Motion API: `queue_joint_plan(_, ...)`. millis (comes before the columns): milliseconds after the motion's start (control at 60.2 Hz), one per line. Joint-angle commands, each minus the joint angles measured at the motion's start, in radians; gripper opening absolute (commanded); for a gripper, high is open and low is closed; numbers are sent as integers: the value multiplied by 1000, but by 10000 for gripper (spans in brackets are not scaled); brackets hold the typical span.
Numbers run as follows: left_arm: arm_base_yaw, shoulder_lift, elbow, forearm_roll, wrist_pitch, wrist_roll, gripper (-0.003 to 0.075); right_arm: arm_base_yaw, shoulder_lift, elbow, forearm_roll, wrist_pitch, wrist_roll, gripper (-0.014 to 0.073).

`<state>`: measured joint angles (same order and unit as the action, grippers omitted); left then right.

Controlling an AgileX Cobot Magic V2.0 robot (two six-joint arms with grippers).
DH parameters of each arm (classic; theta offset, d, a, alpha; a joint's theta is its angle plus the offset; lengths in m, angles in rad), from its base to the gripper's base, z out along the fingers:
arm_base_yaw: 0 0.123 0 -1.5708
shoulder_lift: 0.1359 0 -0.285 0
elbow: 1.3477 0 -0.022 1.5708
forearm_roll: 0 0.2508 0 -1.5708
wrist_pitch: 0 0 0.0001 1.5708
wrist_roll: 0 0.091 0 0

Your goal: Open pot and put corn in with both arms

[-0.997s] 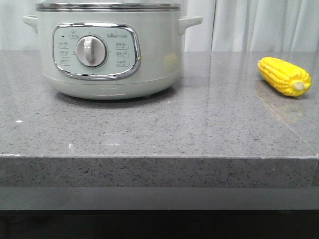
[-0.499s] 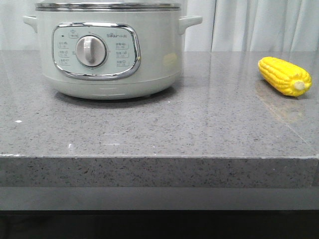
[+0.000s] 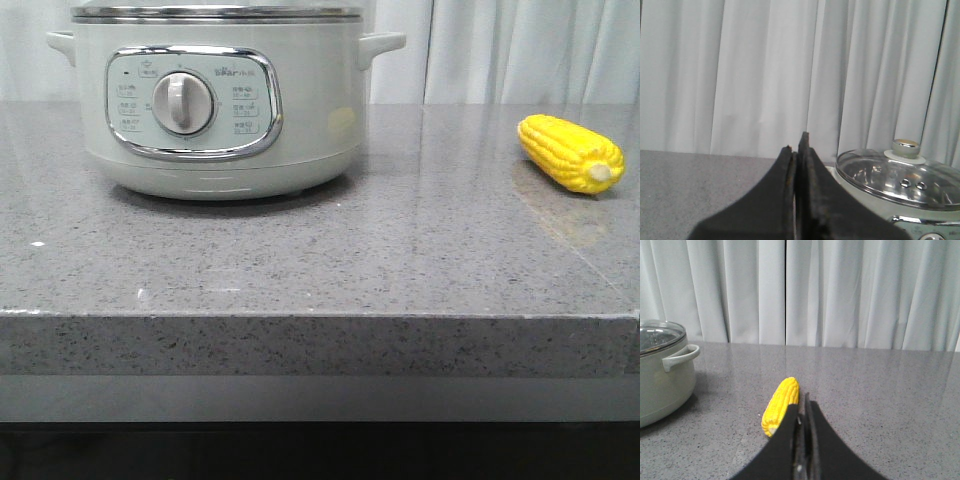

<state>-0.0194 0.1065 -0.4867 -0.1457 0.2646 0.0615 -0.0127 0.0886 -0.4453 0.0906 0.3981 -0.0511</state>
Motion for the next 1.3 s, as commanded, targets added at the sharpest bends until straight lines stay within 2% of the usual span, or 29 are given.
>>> queue_joint_plan(0,1,104,-117,-5,66,1,-20,-4,88,-102,-5,-7,-2,-67)
queue_joint_plan(133,1,220,-212,-5,171,1,-20,-4,180,-175,-4,36,-2,-67)
queue_joint_plan(499,1,372,-217,-5,158,1,-20,-4,246,-181,-4,36,-2,-67)
queue_joint_plan(814,1,414,-217,23,146,1,-20,-4,245,-181,-4,39,-2,-66)
queue_joint_plan(931,1,414,-217,50,122,1,-16,-4,245,-181,-4,39,-2,-14)
queue_joint_plan(1030,1,414,-217,50,112,1,66,-4,245,-181,-4,40,-2,118)
queue_joint_plan(1130,1,414,-217,50,106,1,240,-4,245,-181,-4,41,-2,319)
queue_joint_plan(1180,1,414,-217,50,99,1,356,-4,245,-181,-4,42,-2,432)
queue_joint_plan(1280,1,414,-217,50,92,1,444,-4,245,-181,-4,49,-2,491)
